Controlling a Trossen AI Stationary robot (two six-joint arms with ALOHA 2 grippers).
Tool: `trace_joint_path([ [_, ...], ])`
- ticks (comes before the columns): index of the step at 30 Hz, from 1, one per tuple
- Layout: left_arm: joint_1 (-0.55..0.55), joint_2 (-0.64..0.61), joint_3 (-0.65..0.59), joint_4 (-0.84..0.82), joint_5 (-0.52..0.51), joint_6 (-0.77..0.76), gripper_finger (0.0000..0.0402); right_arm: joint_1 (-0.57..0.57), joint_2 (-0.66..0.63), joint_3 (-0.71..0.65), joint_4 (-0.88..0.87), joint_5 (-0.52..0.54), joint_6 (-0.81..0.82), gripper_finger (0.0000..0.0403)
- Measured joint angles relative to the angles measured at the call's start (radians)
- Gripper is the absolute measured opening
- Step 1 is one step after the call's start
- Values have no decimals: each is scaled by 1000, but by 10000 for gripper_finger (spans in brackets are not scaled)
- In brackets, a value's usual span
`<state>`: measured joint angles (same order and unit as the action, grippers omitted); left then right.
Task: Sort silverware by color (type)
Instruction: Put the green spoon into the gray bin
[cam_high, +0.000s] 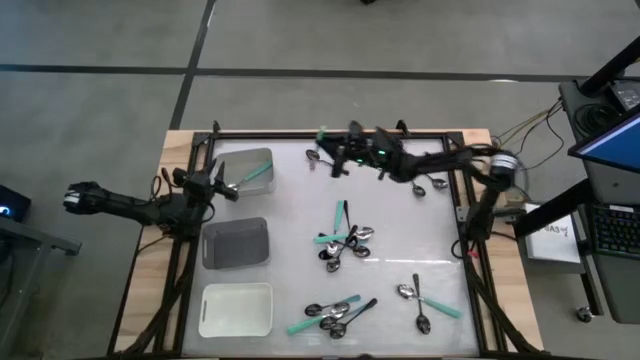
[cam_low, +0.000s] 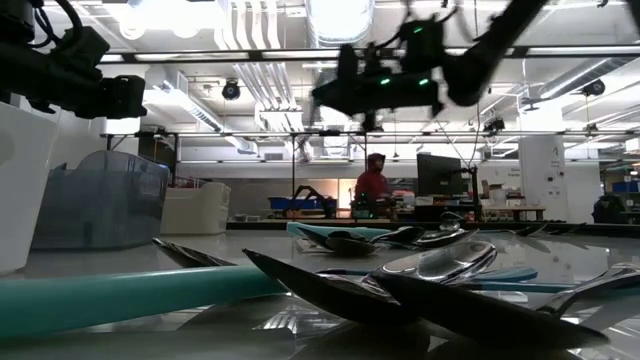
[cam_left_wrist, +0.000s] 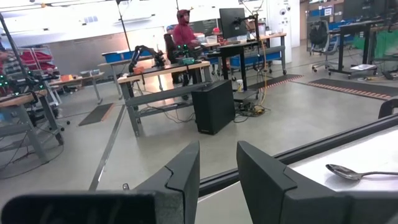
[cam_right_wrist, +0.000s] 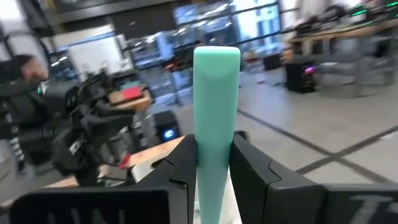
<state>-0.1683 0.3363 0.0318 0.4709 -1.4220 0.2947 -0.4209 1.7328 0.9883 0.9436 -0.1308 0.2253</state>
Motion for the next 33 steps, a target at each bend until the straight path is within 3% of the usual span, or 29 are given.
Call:
trace_joint_path([
  [6,0,0,0,0,0,0,90,3,219,291,-42,-36,25,62],
  [12,0,0,0,0,0,0,90,3,358,496,-131,-66,114,62],
  [23,0,0,0,0,0,0,90,15,504,710,-149,-88,109,62],
  [33,0,0,0,0,0,0,90,21,612,878,-370,-121,102,64],
])
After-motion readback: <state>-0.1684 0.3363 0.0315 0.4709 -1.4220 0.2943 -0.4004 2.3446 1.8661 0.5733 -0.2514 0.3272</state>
